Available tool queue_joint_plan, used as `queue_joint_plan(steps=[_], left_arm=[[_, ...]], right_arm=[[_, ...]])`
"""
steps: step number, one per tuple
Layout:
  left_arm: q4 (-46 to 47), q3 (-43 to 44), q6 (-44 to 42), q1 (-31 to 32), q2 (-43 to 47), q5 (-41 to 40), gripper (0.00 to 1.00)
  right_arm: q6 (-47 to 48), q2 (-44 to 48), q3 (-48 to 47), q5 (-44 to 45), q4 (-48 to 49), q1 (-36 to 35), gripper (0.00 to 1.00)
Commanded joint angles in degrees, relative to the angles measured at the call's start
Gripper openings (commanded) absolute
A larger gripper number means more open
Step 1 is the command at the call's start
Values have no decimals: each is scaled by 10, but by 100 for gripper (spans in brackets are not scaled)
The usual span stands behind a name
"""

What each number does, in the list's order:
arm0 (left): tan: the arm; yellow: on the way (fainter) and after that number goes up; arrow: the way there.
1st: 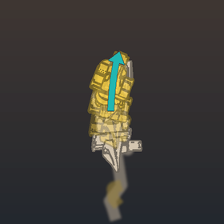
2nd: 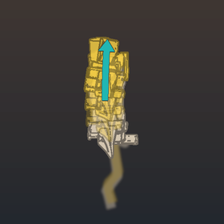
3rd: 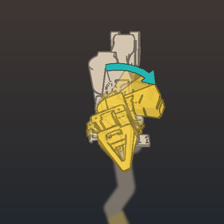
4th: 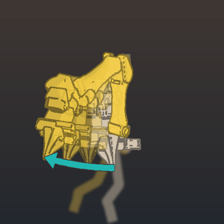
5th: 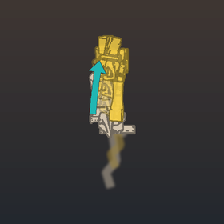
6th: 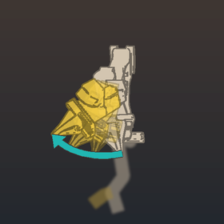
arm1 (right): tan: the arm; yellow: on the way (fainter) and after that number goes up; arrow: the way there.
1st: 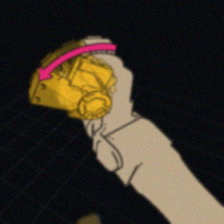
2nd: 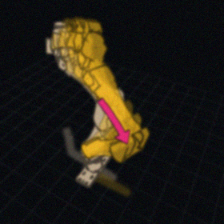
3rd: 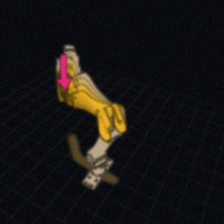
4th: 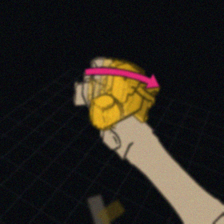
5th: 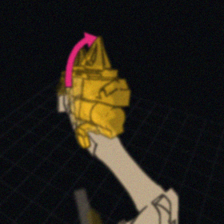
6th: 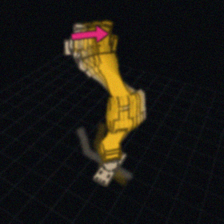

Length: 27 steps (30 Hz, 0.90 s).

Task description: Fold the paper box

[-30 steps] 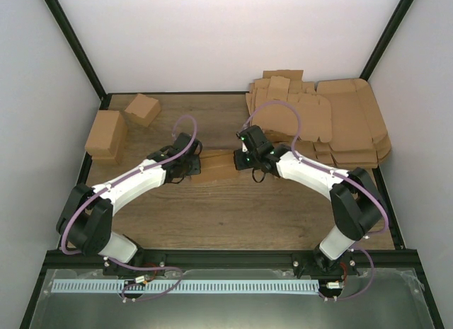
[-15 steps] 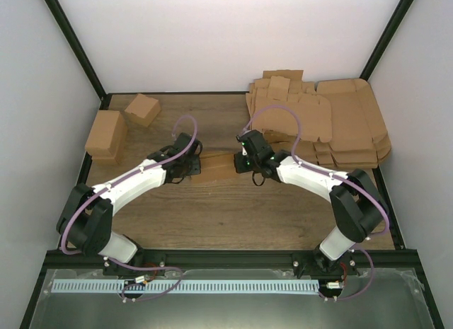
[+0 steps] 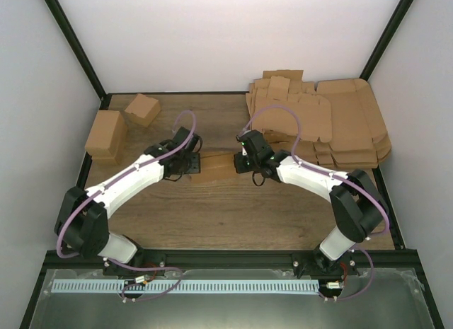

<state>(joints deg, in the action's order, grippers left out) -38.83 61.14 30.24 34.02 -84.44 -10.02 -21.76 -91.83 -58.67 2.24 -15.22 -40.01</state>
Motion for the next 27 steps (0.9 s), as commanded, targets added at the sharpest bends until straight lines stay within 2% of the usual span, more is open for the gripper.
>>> queue_joint_plan(steps=[1, 8, 18, 23, 26, 27], left_arm=[[-35, 23, -12, 0, 23, 1, 53], [-29, 25, -11, -8, 13, -16, 34], [-16, 27, -4, -15, -12, -51, 24], [-1, 29, -1, -16, -23, -44, 14], [3, 32, 3, -16, -29, -38, 4], [4, 31, 6, -16, -29, -35, 4]], right_arm=[[1, -36, 10, -18, -121, -16, 1], [4, -36, 4, -15, -126, -17, 1], [3, -34, 5, -19, -125, -17, 1], [4, -34, 6, -20, -124, -17, 1], [4, -34, 6, -21, -124, -17, 1], [4, -34, 6, -22, -125, -17, 1]])
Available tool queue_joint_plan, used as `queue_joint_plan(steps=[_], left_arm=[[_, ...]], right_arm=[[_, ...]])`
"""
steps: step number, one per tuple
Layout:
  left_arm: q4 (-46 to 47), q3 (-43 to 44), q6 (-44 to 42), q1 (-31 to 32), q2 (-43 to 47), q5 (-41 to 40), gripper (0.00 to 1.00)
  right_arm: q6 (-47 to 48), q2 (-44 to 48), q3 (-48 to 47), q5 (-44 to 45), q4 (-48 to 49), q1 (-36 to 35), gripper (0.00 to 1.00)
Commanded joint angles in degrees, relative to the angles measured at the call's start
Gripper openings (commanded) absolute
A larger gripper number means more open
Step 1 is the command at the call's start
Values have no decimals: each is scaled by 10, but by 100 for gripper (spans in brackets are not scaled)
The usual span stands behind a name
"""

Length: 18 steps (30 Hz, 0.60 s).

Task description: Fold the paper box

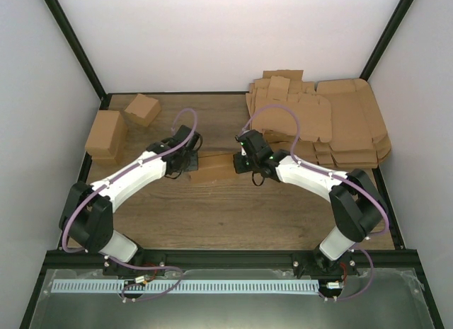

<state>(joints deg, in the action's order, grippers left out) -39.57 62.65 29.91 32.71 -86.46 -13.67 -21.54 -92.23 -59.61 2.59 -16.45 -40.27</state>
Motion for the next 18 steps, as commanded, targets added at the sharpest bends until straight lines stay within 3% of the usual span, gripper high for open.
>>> queue_joint_plan(steps=[1, 11, 18], left_arm=[[12, 15, 12, -3, -9, 5, 4], [10, -6, 90, -3, -1, 29, 4], [-1, 12, 84, -4, -10, 31, 4]], right_arm=[[1, -30, 15, -25, -112, -14, 1], [0, -31, 15, -26, -109, -14, 1], [1, -30, 17, -29, -109, -14, 1]])
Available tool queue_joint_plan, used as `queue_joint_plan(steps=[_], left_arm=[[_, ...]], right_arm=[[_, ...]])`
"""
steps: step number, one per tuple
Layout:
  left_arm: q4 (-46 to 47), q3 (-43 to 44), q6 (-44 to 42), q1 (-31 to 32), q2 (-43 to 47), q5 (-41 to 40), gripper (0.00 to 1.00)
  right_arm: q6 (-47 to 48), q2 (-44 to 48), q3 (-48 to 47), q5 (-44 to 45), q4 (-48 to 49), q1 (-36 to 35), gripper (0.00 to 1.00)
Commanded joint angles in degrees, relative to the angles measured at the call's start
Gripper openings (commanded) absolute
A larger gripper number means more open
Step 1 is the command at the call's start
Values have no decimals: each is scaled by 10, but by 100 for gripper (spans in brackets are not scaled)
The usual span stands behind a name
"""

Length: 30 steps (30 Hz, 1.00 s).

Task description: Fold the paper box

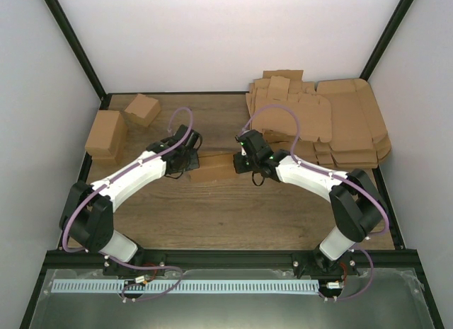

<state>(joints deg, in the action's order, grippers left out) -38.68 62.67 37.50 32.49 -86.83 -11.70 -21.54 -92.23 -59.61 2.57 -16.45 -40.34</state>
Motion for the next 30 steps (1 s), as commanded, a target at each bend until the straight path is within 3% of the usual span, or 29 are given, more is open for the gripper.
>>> queue_joint_plan(steps=[1, 26, 30], left_arm=[[-14, 17, 6, -1, -8, 8, 4], [26, -86, -11, -7, 13, 38, 4], [24, -77, -18, -7, 14, 34, 4]], right_arm=[[2, -30, 18, -28, -108, -13, 1], [8, -8, 46, -30, -81, -14, 1], [9, 18, 45, -41, -70, -13, 17]])
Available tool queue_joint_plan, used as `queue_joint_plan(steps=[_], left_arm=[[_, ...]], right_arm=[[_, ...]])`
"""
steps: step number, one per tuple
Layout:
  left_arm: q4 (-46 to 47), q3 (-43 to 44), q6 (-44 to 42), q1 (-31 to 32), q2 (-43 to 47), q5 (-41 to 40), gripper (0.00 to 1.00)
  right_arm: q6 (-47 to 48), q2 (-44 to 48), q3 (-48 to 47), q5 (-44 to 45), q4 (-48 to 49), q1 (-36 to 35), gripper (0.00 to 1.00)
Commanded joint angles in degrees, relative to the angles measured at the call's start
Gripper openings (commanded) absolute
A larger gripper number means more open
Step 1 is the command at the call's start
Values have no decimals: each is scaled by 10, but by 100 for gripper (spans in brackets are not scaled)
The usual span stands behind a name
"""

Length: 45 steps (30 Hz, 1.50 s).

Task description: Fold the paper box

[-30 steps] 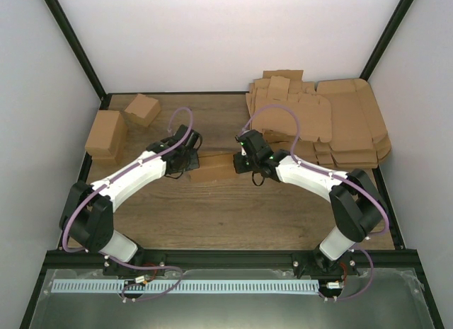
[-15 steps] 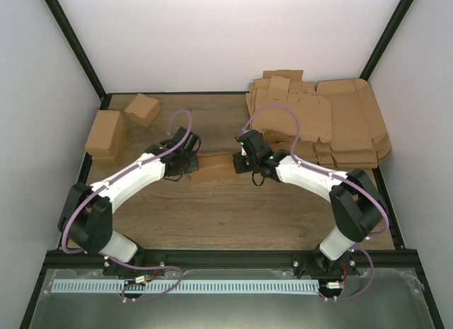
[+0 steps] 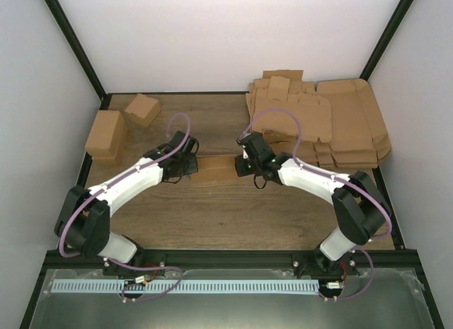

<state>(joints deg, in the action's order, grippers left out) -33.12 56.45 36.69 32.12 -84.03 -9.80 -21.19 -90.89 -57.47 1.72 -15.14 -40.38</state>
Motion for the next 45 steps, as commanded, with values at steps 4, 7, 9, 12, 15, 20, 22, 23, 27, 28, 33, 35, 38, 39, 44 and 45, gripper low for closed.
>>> queue_joint_plan(steps=[4, 7, 9, 12, 15, 20, 22, 23, 27, 28, 33, 35, 38, 39, 44, 45], left_arm=[[-38, -1, -22, -3, -17, 11, 4], [-44, 7, -29, -3, -20, 6, 4], [-45, 9, -33, -2, -22, 3, 4], [-47, 13, -35, -2, -23, 4, 4], [-46, 13, -35, -2, -22, 4, 4], [-44, 14, -36, -1, -23, 4, 4], [-42, 13, -36, -1, -24, 7, 4], [-42, 13, -36, 0, -24, 6, 4], [-43, 15, -37, 2, -26, 5, 4], [-43, 15, -37, 3, -26, 4, 4], [-42, 15, -40, 5, -26, 1, 4], [-40, 14, -40, 4, -27, 0, 4], [-40, 14, -42, 6, -28, -1, 4], [-40, 15, -43, 6, -28, -1, 4], [-41, 14, -47, 6, -30, -5, 4], [-41, 15, -47, 7, -31, -5, 4]], right_arm=[[7, 34, 18, -40, -82, -11, 20], [8, 65, 14, -57, -73, -8, 24], [6, 82, 5, -73, -69, -3, 31], [4, 92, -21, -84, -70, 2, 35], [4, 85, -45, -117, -63, 15, 36], [-14, 42, -91, -212, -31, 50, 36], [-32, 22, -109, -260, -12, 59, 34], [-43, 13, -116, -279, 1, 62, 33], [-85, -24, -147, -307, 31, 66, 12], [-92, -34, -153, -306, 32, 68, 5], [-120, -69, -125, -355, 81, 88, 1], [-132, -73, -95, -379, 111, 95, 1], [-149, -74, -45, -405, 150, 105, 1], [-150, -75, -30, -413, 158, 109, 1], [-168, -67, 49, -450, 203, 135, 1], [-168, -66, 61, -451, 207, 136, 1]])
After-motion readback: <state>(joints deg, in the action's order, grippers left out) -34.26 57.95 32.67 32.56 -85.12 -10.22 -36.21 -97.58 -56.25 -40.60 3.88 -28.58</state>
